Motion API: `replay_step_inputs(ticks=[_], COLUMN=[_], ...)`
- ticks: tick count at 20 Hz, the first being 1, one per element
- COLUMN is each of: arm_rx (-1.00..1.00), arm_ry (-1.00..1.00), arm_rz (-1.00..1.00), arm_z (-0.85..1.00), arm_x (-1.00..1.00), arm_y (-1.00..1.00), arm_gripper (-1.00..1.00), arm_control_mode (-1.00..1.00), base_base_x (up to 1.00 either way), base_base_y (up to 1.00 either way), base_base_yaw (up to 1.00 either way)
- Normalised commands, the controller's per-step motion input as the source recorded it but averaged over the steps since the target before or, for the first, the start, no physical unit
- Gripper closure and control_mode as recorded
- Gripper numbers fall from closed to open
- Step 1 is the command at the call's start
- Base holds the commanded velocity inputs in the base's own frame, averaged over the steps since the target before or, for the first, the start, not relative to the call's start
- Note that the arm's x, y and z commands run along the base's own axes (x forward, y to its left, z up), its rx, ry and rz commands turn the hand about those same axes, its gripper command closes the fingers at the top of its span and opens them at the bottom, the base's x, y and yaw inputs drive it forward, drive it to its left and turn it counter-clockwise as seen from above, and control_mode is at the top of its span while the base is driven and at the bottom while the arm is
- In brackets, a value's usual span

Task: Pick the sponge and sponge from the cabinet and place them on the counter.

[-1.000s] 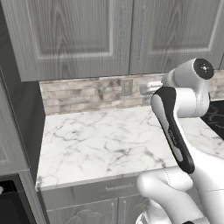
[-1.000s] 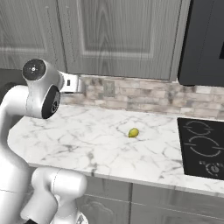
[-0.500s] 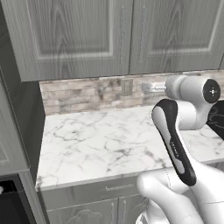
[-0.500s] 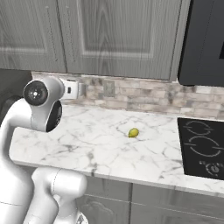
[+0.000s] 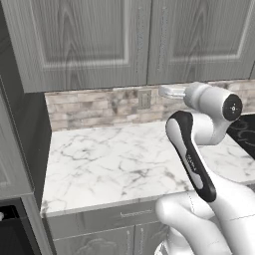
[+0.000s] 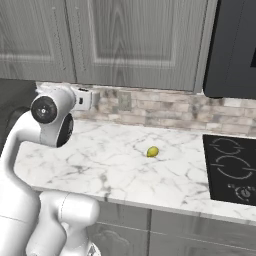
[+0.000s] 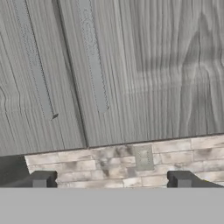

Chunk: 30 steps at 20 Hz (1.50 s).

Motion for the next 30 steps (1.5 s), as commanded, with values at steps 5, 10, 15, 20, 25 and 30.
replay_step_inputs(ticks=[5,10,15,20,25,30], arm_rx=[0.0,0.0,0.0,0.0,0.0,0.0], arm_ry=[-0.02,-0.04,-0.13,-0.1,-0.04,0.0], arm_rz=[-0.03,-0.02,0.0,0.0,0.0,0.0], arm_z=[0.13,0.24,0.29,0.21,0.14,0.1], arm_x=[0.21,0.17,0.01,0.04,0.17,0.3], arm_y=[0.0,0.0,0.0,0.0,0.0,0.0], arm_gripper=[-1.0,-1.0,-1.0,-1.0,-1.0,-1.0], arm_control_mode=[-1.0,-1.0,-1.0,-1.0,-1.0,-1.0], base_base_x=[0.0,0.0,0.0,0.0,0.0,0.0], base_base_y=[0.0,0.0,0.0,0.0,0.0,0.0], base_base_yaw=[0.0,0.0,0.0,0.0,0.0,0.0])
